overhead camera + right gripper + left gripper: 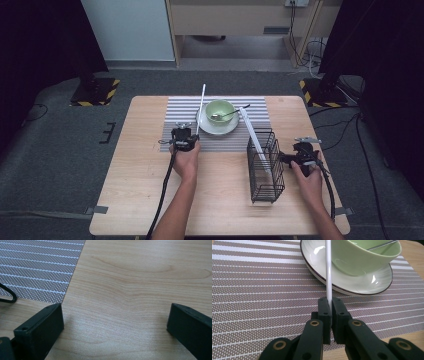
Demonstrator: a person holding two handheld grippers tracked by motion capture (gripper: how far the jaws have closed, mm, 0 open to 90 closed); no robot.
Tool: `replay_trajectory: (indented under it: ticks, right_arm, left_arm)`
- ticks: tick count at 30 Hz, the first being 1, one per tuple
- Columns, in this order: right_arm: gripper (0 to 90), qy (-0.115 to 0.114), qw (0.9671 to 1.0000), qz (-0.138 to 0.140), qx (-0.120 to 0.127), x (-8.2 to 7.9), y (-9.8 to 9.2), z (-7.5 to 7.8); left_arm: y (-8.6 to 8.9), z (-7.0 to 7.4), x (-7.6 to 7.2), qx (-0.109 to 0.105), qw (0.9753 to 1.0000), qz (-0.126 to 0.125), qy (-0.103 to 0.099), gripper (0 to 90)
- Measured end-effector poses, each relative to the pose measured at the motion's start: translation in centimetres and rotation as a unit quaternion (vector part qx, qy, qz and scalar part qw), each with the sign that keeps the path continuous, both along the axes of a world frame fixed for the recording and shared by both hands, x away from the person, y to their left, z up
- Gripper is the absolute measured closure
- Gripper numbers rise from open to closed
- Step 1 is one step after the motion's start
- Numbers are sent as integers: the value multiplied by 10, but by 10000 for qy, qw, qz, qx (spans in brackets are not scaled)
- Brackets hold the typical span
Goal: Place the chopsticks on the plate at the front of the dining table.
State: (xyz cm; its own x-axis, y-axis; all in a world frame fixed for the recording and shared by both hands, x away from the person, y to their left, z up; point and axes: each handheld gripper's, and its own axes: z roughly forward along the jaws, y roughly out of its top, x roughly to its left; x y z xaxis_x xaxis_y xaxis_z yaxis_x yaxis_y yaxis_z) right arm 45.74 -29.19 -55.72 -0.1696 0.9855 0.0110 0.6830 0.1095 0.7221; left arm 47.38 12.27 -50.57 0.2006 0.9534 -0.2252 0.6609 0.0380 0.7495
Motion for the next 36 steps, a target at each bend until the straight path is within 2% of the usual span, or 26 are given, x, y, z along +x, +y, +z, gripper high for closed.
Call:
replay_trajectory:
  ticks: [24, 36]
  right_arm:
    - [9, 4, 10000, -23, 4, 0, 1, 0]
    - [9, 4, 10000, -23, 3, 0, 1, 0]
  left_arm:
    - [2, -6, 0, 25, 9999, 52, 94, 862]
    - [-7, -8, -1, 111, 9998, 81, 137, 862]
